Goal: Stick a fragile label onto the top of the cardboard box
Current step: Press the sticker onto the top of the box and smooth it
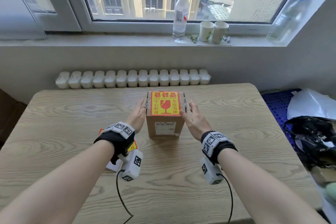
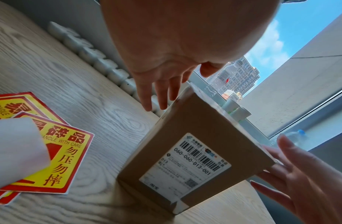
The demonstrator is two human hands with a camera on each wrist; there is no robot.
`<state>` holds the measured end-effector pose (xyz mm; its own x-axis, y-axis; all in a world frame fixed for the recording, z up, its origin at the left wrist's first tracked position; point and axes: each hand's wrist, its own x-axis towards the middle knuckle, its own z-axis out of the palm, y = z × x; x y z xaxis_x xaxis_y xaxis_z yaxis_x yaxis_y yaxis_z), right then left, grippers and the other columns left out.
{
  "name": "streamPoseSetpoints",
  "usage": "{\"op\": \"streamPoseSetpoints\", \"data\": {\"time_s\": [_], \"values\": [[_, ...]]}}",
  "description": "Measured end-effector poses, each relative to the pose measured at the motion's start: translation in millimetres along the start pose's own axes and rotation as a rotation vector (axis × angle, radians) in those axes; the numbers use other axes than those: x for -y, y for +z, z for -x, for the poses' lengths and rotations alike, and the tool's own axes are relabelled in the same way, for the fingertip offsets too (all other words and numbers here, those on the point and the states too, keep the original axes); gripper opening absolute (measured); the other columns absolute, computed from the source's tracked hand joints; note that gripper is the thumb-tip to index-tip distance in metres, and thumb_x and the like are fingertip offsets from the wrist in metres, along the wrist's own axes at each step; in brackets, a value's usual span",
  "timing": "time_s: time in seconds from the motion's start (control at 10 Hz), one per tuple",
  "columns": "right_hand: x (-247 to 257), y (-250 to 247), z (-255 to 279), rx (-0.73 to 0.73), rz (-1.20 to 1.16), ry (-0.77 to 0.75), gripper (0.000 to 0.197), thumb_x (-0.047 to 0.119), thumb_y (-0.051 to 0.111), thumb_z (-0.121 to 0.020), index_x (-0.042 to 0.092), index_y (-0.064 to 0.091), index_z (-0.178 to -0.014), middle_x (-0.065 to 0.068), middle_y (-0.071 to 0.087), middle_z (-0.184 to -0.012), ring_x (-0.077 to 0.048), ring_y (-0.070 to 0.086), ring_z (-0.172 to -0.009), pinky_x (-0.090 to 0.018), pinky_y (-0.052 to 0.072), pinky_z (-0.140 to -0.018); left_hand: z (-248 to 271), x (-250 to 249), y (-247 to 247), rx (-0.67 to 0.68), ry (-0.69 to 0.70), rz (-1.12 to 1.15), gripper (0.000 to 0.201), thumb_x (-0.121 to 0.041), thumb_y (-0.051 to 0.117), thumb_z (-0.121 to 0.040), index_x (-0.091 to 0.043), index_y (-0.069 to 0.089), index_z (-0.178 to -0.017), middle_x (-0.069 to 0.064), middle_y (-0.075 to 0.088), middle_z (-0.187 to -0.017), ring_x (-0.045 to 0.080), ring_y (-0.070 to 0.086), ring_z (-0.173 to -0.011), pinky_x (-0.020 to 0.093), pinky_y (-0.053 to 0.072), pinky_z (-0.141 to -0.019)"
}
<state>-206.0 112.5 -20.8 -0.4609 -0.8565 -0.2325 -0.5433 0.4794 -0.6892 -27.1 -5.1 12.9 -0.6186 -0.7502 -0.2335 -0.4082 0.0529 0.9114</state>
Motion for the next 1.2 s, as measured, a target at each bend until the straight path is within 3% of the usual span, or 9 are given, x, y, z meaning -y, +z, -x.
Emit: {"op": "streamPoseSetpoints", "data": {"time_s": [0.1, 0.2, 0.3, 0.4, 0.6, 0.7, 0.8, 1.0, 1.2], "values": [[-7.0, 7.1, 6.3, 0.018, -0.002, 0.033, 0.086, 0.068, 0.039, -0.082, 0.022, 0.010, -0.149, -0.003, 0.025, -0.157, -0.021, 0.032, -0.140, -0.042, 0.028, -0.115, 0.6, 14.5, -0.6, 0.028, -0.017, -0.027, 0.047, -0.009, 0.026, -0.093, -0.008, 0.040, -0.137, 0.000, 0.050, -0.127, 0.020, 0.046, -0.125, 0.037, 0.033, -0.112], [-10.0, 16.9, 9.8, 0.018, -0.021, 0.032, 0.077, 0.055, 0.049, -0.085, 0.027, 0.014, -0.148, -0.001, 0.036, -0.152, -0.021, 0.039, -0.136, -0.040, 0.032, -0.112, 2.4, 26.3, 1.8, 0.028, -0.092, -0.087, 0.041, -0.010, 0.031, -0.095, -0.008, 0.049, -0.132, 0.010, 0.056, -0.132, 0.026, 0.049, -0.126, 0.034, 0.036, -0.107], [-10.8, 26.1, 11.5, -0.001, -0.085, 0.030, 0.075, 0.048, 0.054, -0.085, 0.032, 0.014, -0.146, 0.003, 0.043, -0.148, -0.018, 0.043, -0.133, -0.040, 0.036, -0.110, 6.8, 34.2, 7.5, 0.037, -0.131, -0.147, 0.037, -0.011, 0.033, -0.100, -0.006, 0.046, -0.134, 0.013, 0.053, -0.137, 0.025, 0.047, -0.129, 0.021, 0.033, -0.095], [-11.8, 33.7, 11.6, 0.000, -0.111, 0.061, 0.072, 0.042, 0.054, -0.087, 0.032, 0.014, -0.146, 0.001, 0.050, -0.142, -0.019, 0.049, -0.129, -0.040, 0.038, -0.108, 9.0, 41.0, 10.7, 0.036, -0.112, -0.206, 0.039, -0.016, 0.033, -0.101, -0.011, 0.044, -0.138, 0.011, 0.053, -0.140, 0.024, 0.047, -0.130, 0.020, 0.031, -0.091], [-7.8, 45.5, 12.3, -0.001, -0.184, 0.092, 0.077, 0.035, 0.057, -0.085, 0.039, 0.008, -0.145, 0.001, 0.050, -0.142, -0.022, 0.049, -0.128, -0.048, 0.039, -0.107, 10.0, 54.2, 10.8, 0.028, -0.111, -0.206, 0.040, -0.018, 0.034, -0.100, -0.018, 0.042, -0.139, 0.009, 0.055, -0.137, 0.026, 0.052, -0.125, 0.030, 0.039, -0.098], [-5.7, 49.7, 12.5, 0.015, -0.166, 0.131, 0.076, 0.035, 0.057, -0.083, 0.041, 0.009, -0.143, 0.000, 0.055, -0.137, -0.027, 0.054, -0.123, -0.049, 0.042, -0.104, 9.6, 57.2, 9.2, 0.036, -0.113, -0.153, 0.039, -0.014, 0.036, -0.100, -0.015, 0.043, -0.139, 0.007, 0.053, -0.139, 0.021, 0.049, -0.129, 0.027, 0.037, -0.103], [-2.6, 49.0, 13.5, 0.038, -0.137, 0.164, 0.078, 0.032, 0.059, -0.082, 0.040, 0.012, -0.143, 0.000, 0.055, -0.136, -0.027, 0.055, -0.121, -0.047, 0.042, -0.104, 13.0, 56.2, 7.3, 0.041, -0.140, -0.121, 0.042, -0.013, 0.038, -0.099, -0.015, 0.039, -0.141, 0.008, 0.048, -0.144, 0.022, 0.044, -0.134, 0.033, 0.036, -0.111], [5.5, 37.9, 29.7, 0.029, -0.052, 0.224, 0.076, 0.027, 0.059, -0.085, 0.032, 0.015, -0.147, -0.004, 0.047, -0.144, -0.025, 0.050, -0.127, -0.041, 0.040, -0.106, 23.7, 49.5, -2.2, -0.020, -0.242, -0.166, 0.053, -0.011, 0.040, -0.098, -0.009, 0.021, -0.148, 0.015, 0.035, -0.151, 0.028, 0.041, -0.136, 0.037, 0.035, -0.110], [31.9, 10.9, 46.9, -0.085, 0.058, 0.225, 0.063, 0.017, 0.049, -0.088, 0.021, 0.022, -0.145, -0.015, 0.052, -0.135, -0.030, 0.054, -0.117, -0.037, 0.045, -0.094, 32.5, 31.1, -44.0, -0.085, -0.208, -0.275, 0.056, -0.011, 0.042, -0.095, -0.009, 0.021, -0.147, 0.018, 0.040, -0.148, 0.032, 0.042, -0.133, 0.041, 0.037, -0.110]]}}
